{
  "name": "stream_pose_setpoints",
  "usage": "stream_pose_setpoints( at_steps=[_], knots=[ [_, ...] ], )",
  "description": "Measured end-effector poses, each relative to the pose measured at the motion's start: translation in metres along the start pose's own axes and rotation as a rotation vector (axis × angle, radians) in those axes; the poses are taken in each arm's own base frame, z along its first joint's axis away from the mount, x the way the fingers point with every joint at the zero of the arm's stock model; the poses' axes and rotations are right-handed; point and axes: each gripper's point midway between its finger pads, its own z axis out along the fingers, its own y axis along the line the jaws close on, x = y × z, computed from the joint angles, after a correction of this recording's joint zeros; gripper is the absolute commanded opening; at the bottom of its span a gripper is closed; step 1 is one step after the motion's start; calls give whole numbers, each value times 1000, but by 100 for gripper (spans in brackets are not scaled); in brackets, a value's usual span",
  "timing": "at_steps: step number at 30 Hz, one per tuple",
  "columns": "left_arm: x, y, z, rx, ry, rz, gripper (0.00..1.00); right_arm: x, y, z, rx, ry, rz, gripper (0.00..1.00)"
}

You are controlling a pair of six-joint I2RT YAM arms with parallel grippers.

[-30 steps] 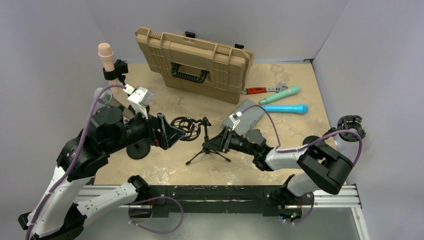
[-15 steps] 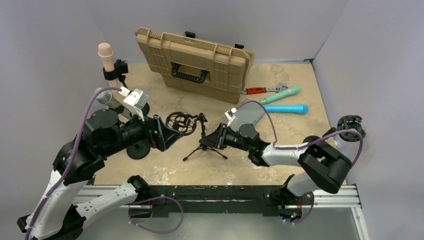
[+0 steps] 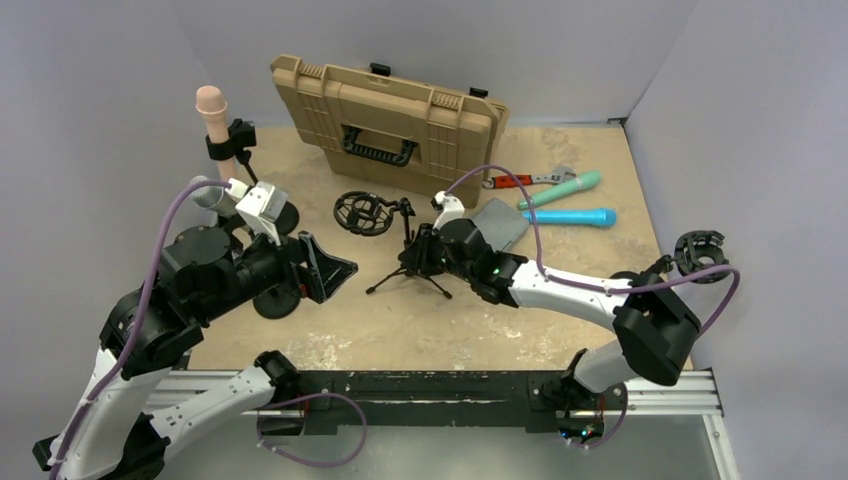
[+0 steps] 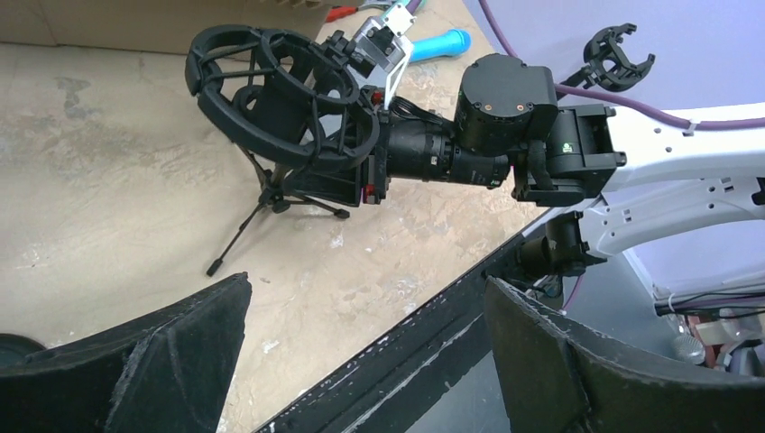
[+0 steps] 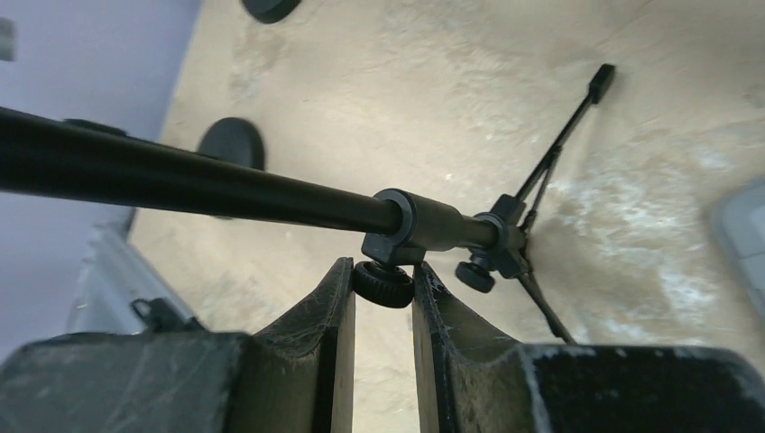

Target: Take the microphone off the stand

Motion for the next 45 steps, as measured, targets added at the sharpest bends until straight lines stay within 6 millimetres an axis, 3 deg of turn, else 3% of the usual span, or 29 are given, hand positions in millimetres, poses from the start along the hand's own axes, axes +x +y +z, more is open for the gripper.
stream_pose_setpoints(
  at_steps=[11, 26, 38, 45],
  knots=[
    [-4, 6, -2, -32, -28, -2, 97, -8, -9, -2, 220, -55, -259, 0],
    [-3, 9, 0, -47, -23, -2, 97, 4, 15, -24, 23, 14, -629, 0],
    [-2, 8, -1, -43, -19, -2, 98, 24, 26, -19, -287, 144, -544, 0],
    [2, 2, 7, -19, 22, -3, 99, 29, 38, -10, -345, 224, -475, 0]
  ],
)
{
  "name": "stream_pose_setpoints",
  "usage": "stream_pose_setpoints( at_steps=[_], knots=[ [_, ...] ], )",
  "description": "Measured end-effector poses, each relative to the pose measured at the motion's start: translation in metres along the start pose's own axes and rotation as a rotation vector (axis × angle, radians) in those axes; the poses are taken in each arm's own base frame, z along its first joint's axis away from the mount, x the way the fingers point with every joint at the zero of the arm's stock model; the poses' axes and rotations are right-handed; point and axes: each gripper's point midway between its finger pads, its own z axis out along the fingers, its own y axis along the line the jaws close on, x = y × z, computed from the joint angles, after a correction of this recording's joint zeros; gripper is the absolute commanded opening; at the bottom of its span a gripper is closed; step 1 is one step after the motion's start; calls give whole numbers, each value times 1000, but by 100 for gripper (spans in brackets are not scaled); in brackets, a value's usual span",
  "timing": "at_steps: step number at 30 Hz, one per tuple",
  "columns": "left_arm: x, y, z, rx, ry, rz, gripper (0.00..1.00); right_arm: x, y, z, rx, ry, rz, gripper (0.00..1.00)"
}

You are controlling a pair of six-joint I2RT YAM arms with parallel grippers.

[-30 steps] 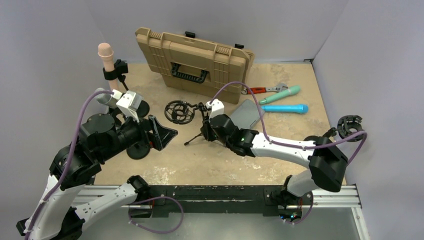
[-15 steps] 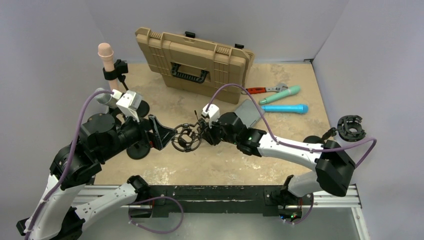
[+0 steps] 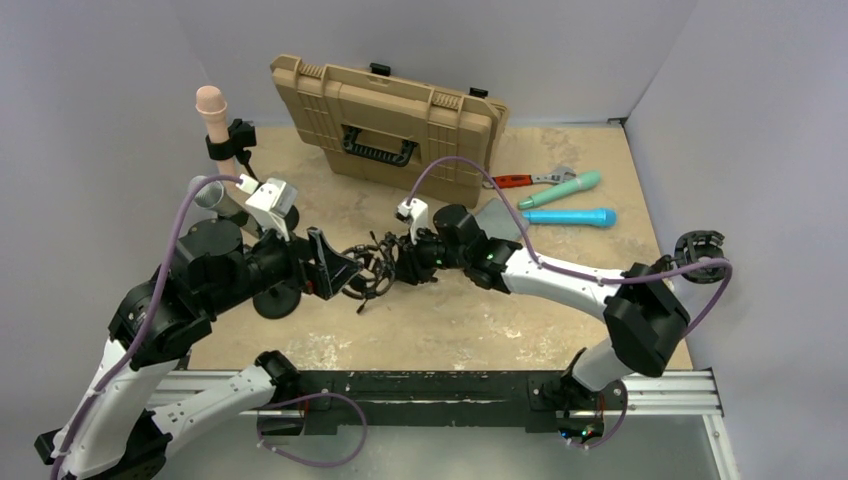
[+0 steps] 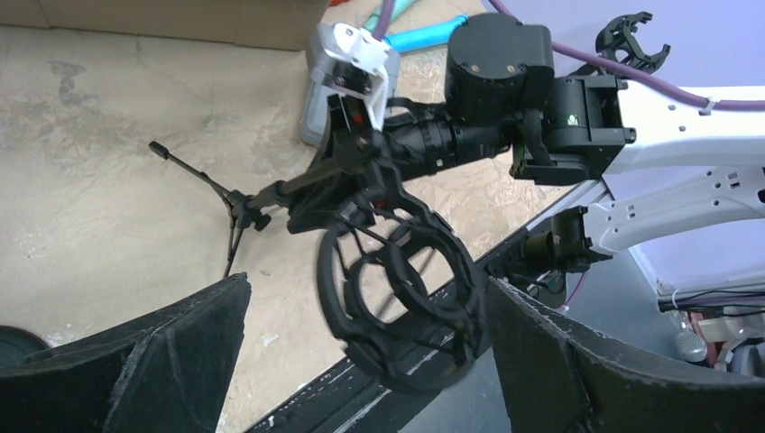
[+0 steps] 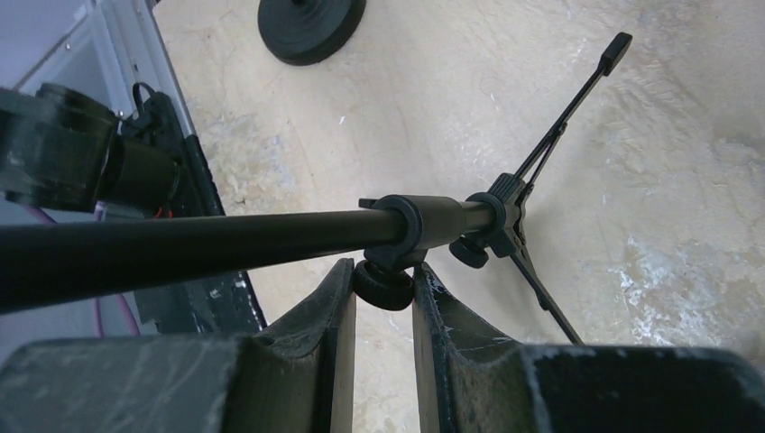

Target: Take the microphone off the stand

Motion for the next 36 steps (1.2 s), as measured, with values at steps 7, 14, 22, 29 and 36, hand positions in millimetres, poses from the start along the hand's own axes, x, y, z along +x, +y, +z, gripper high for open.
stream_pose_setpoints(
  at_steps=[7, 14, 22, 29, 36],
  knots=[
    [1, -1, 3, -3, 11, -16, 100, -12, -14, 14, 6, 59, 138, 2],
    [-1, 8, 2, -49, -6, -22, 100, -15, -18, 20, 9, 98, 202, 26],
    [-4, 16, -5, -86, -39, -22, 100, -7, 1, 15, -74, 96, 331, 73],
    [-5, 17, -6, -91, -48, -22, 100, -15, 15, -1, -150, -8, 489, 70],
    [-6, 16, -12, -84, -66, -26, 99, -5, 18, -3, -212, -108, 705, 65]
  ],
)
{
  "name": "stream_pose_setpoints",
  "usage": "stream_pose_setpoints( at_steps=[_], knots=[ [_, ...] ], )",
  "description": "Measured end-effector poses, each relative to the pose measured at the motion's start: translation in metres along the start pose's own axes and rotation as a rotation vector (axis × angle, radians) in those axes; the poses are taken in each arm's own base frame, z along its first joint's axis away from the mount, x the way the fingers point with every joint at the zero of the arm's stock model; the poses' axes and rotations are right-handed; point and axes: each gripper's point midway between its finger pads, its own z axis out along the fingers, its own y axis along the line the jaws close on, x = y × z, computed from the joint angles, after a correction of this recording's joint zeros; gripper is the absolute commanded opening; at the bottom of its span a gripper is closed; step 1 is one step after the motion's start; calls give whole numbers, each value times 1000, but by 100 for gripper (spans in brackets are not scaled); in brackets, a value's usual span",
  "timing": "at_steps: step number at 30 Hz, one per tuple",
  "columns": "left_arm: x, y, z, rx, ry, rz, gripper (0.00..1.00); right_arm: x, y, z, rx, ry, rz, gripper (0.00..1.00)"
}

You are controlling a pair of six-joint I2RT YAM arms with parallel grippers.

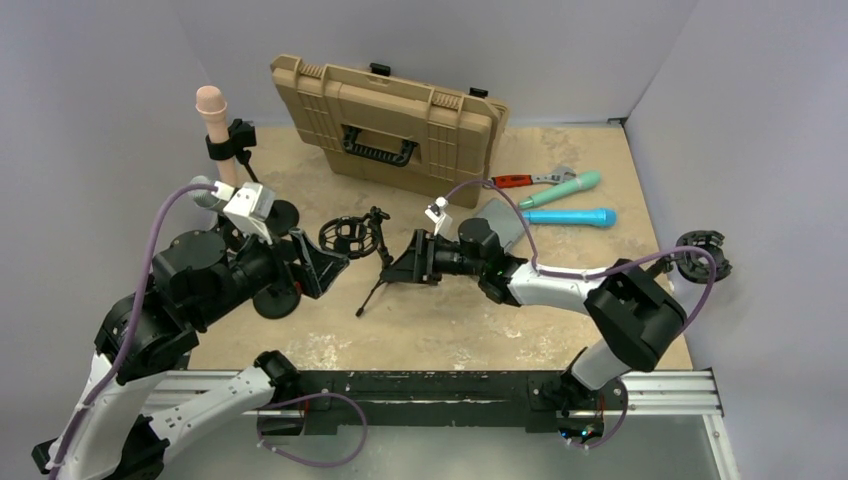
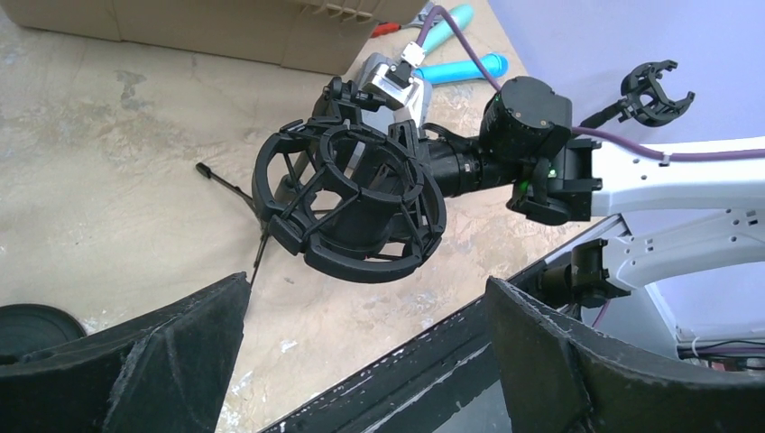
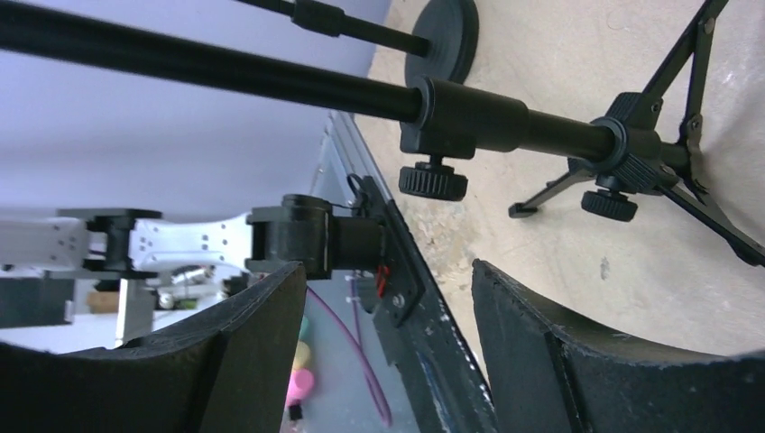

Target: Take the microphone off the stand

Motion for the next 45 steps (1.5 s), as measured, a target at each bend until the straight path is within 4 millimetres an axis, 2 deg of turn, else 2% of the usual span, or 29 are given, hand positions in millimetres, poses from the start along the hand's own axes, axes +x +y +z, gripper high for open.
stream_pose_setpoints(
  at_steps=[6, 13, 23, 26, 31, 37, 45],
  knots=[
    [4, 0, 0, 7, 4, -20, 99, -13, 8, 8, -65, -67, 65, 58],
    [6, 0, -3, 15, 2, -24, 99, -19, -11, 19, -40, -105, 147, 48],
    [5, 0, -7, 22, -11, -25, 100, -27, -12, 23, -47, -141, 180, 35],
    [5, 0, -7, 23, -12, -25, 99, -28, -16, 24, -34, -147, 184, 27],
    [5, 0, -10, 26, -18, -25, 99, -32, -18, 26, -15, -159, 147, 0],
    [4, 2, -14, 21, -34, -26, 99, -39, -23, 27, 63, -180, 39, 0],
    [5, 7, -15, 1, -46, -27, 99, -48, -26, 41, 325, -221, -256, 0]
  ],
)
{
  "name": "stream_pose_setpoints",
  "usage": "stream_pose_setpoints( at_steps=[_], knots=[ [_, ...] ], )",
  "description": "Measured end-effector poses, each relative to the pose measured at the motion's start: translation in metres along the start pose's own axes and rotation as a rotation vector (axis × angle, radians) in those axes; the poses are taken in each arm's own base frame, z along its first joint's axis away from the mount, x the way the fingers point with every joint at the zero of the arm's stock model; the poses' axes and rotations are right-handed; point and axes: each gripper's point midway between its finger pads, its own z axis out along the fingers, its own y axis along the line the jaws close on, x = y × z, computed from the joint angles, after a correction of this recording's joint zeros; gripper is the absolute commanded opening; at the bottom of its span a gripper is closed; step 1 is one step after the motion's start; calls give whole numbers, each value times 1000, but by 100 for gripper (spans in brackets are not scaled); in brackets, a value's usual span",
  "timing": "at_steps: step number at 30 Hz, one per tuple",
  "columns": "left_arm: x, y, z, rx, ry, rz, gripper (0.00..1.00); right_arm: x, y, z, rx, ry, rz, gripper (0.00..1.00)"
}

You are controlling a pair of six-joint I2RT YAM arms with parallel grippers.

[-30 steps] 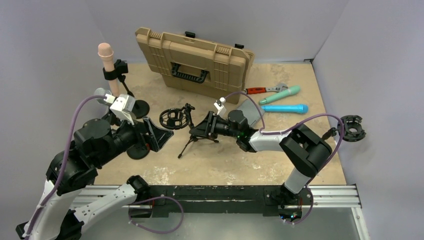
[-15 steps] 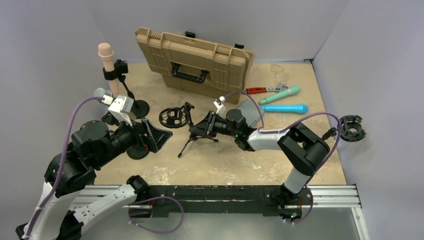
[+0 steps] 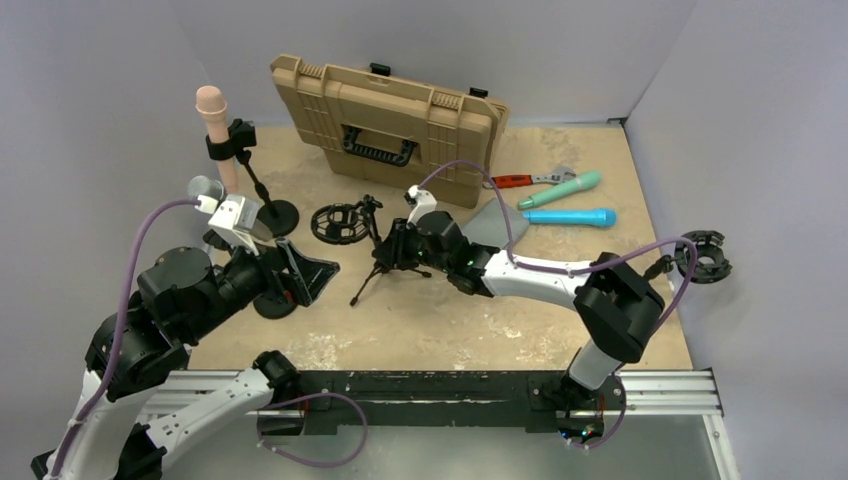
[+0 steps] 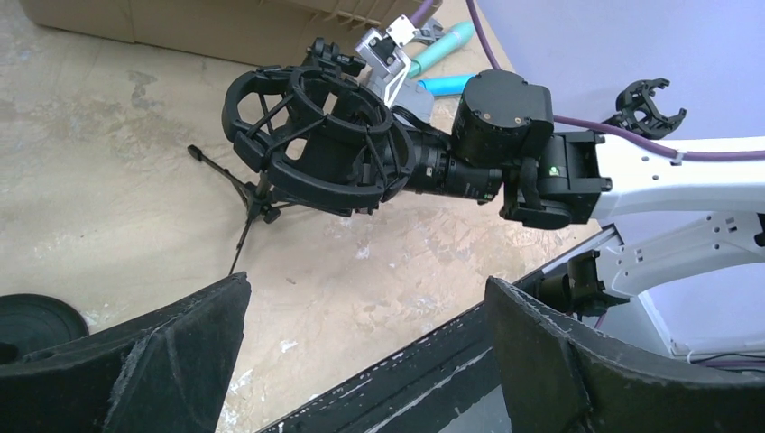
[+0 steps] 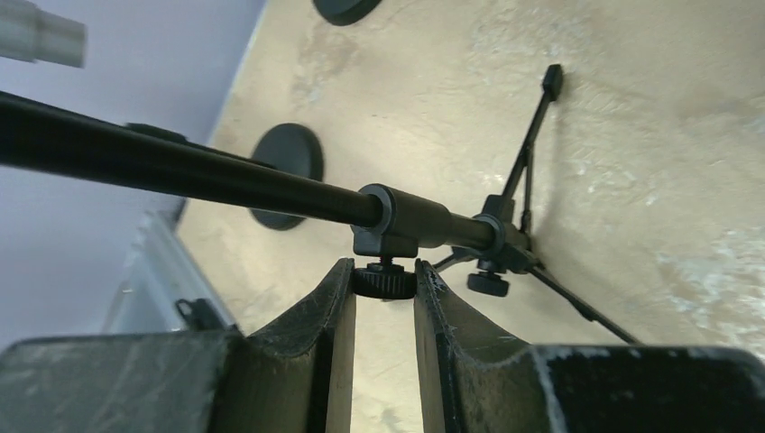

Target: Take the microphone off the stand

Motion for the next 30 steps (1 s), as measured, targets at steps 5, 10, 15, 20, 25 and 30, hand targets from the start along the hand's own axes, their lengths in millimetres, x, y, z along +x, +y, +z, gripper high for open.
stream_pose_setpoints(
  at_steps=[5, 10, 15, 20, 25, 30],
  knots=[
    [-3, 3, -1, -17, -16, -1, 99, -3, -5, 0, 112, -28, -143, 0],
    [-6, 6, -4, -27, -39, -3, 98, -6, -10, -2, 197, -46, -251, 0],
    [-6, 7, -4, -32, -43, -4, 98, -9, -16, -7, 280, -74, -327, 0],
    [-6, 7, -4, -32, -43, -4, 98, -8, -11, -9, 309, -92, -358, 5],
    [-6, 7, -2, -35, -37, -3, 98, -6, -8, -10, 293, -85, -358, 39],
    [-6, 7, -2, -35, -36, -5, 98, -2, -14, -21, 250, -45, -338, 49]
  ],
)
